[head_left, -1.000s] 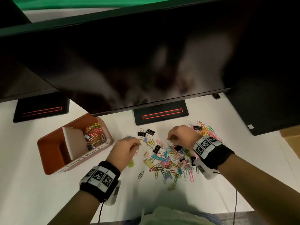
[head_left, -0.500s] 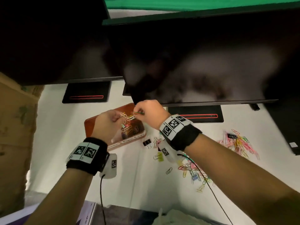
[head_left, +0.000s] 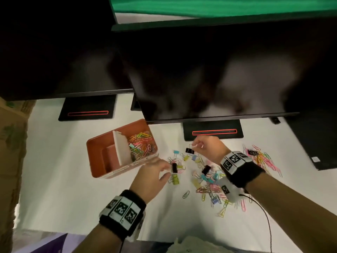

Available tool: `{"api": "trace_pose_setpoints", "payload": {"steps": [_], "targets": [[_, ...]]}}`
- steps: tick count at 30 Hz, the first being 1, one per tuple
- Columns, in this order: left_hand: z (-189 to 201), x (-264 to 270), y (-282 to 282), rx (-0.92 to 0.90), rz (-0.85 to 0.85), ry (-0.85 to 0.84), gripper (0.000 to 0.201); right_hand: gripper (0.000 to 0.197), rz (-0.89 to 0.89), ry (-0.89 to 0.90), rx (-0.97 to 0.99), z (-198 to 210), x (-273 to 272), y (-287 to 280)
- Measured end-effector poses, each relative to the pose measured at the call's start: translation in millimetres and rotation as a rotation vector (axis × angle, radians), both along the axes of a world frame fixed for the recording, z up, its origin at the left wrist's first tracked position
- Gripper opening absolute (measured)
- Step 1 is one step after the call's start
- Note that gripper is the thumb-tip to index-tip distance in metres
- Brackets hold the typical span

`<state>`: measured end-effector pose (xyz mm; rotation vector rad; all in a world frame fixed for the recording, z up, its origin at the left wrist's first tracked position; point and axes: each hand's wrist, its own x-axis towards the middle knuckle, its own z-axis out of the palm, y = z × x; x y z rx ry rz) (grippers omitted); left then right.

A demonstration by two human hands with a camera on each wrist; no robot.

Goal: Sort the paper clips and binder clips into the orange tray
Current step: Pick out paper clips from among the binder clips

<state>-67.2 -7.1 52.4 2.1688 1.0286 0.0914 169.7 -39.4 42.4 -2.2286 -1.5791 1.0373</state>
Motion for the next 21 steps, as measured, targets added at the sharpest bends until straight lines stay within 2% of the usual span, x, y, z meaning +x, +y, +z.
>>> {"api": "trace_pose_setpoints", "payload": {"steps": [5,9,16,21], "targets": [[-40.8,35.3,-13.3,0.102,-0.148,0.177,0.027,0.022,0.057,-0.085,-0.156,-25.8,20.5,-25.2],[-58.3,47.0,-16.5,0.163,-0.169,0.320,0.029,0.025,0.050,-0.104,-0.146,-39.2,18.2,-23.6],[-72.6,55.7,-15.1,0.170,-0.084,0.284,0.015,0.029,0.001,-0.029,-0.175,-50.4,14.2,-11.4],[-77.0,59.2,-13.8,0.154,-0.040,0.299,0.013,0.029,0.063,0.004,-0.174,-48.8,20.5,-15.2]]}}
